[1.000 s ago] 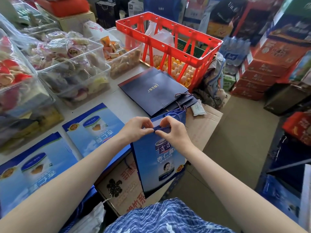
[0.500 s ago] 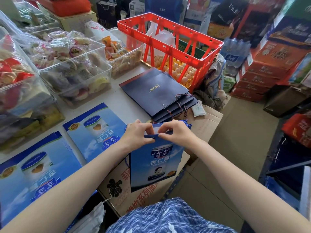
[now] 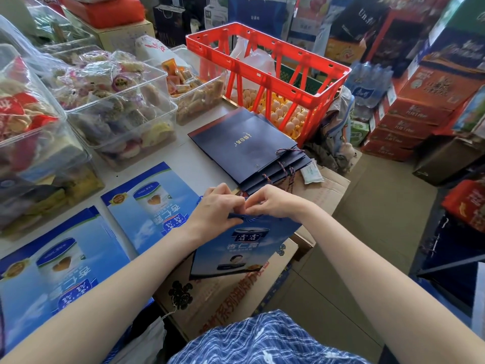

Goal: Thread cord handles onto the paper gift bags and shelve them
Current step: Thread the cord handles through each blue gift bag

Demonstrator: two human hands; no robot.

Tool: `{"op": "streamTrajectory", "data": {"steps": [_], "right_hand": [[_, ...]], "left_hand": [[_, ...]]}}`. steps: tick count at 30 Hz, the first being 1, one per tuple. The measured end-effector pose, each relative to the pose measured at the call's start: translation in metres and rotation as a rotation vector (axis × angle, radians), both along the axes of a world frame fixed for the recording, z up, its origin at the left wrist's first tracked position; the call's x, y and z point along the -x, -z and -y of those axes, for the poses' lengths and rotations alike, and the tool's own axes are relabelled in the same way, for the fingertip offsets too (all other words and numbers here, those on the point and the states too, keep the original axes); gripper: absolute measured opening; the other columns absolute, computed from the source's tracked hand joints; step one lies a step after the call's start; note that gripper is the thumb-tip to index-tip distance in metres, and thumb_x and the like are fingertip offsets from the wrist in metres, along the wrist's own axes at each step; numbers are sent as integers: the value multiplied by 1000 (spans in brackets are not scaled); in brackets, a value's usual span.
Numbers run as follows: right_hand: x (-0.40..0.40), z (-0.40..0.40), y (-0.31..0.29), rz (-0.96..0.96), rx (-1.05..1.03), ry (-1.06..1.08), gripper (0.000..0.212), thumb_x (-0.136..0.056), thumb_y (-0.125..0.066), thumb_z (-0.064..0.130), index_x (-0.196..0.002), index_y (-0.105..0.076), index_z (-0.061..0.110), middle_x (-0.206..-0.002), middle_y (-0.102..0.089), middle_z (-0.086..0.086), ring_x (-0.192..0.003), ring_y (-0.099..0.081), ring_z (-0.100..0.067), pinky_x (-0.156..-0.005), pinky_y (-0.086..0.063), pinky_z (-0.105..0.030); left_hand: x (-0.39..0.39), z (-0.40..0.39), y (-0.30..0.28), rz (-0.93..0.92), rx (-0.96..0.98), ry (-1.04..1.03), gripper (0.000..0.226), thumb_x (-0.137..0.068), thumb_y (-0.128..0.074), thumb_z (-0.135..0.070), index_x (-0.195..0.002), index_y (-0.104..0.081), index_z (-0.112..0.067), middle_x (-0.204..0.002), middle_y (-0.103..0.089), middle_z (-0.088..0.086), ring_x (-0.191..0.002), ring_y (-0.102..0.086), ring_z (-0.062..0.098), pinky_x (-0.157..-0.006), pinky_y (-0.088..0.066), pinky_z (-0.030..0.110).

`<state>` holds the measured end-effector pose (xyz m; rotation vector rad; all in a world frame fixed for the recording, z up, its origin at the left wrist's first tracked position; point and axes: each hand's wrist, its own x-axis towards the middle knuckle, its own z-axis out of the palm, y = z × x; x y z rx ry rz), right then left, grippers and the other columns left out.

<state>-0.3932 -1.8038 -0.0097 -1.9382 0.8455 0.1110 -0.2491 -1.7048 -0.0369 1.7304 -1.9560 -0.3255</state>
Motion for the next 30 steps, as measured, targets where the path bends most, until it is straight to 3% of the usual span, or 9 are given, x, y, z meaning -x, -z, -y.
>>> {"op": "streamTrajectory", "data": {"steps": [3,9,15,21,26,30], "right_hand": [[-2,-1,-1,-42,3,-14,11,-89,-61,13,-90,-71,19,-82,-65,6,-76,-56,-5,-72,-46,-19],[-6,-2,-3,-68,56,25,16,-84,-63,9,-73,-70,18,-60,-57,9,-54,-47,0,-52,-36,-10],[-12,-2,2,-102,-57,99,7,-84,-67,13,-80,-72,13,-76,-62,-6,-68,-50,-14,-59,-42,-21],[-16,-4,11,-61,-63,230,10,-84,-69,16,-85,-73,7,-72,-64,-4,-68,-56,-14,-62,-47,-23],[-13,4,14,31,-8,391,13,-87,-65,14,-78,-70,6,-72,-68,-7,-61,-59,-13,-57,-50,-21],[-12,6,7,-56,205,185,10,-85,-67,15,-81,-72,7,-64,-64,5,-55,-57,-4,-54,-45,-13]], "left_hand": [[-1,-1,2,2,17,24,16,-69,-79,-11,-76,-65,-11,-74,-37,-18,-86,-40,14,-81,-31,32],[-3,2,6,-13,-6,61,16,-71,-78,-15,-77,-63,-11,-75,-50,-15,-89,-45,21,-79,-31,33],[-8,2,6,-81,-122,14,14,-74,-76,-17,-77,-62,-14,-85,-46,-3,-92,-38,13,-79,-27,25],[-12,-1,11,-196,-113,-58,12,-75,-75,-15,-77,-64,-13,-76,-43,-20,-85,-40,6,-80,-35,29],[-19,1,19,-213,-202,-43,13,-76,-75,-15,-77,-61,-16,-78,-44,-13,-85,-39,5,-80,-38,27],[-27,2,27,-212,-229,-58,21,-78,-73,-15,-76,-54,-24,-81,-46,-7,-90,-39,11,-72,-36,19]]}}
